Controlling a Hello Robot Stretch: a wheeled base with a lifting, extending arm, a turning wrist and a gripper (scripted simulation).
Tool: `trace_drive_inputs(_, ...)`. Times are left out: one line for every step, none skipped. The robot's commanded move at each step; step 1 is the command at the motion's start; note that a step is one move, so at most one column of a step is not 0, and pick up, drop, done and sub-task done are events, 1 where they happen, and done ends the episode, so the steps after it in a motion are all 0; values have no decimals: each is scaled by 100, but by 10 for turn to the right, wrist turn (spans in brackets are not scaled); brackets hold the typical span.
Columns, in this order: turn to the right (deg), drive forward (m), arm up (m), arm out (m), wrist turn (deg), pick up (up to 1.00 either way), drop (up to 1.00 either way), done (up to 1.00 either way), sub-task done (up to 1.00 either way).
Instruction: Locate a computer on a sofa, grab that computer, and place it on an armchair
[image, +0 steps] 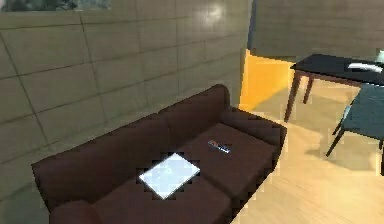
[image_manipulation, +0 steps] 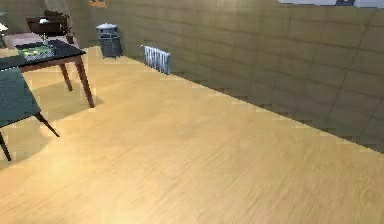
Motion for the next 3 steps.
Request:
trace_drive_inputs(-450,0,0,0,0,0,0,0,0)
trace_drive_inputs(-450,0,0,0,0,0,0,0,0)
trace_drive_inputs(450,0,0,0,0,0,0,0,0)
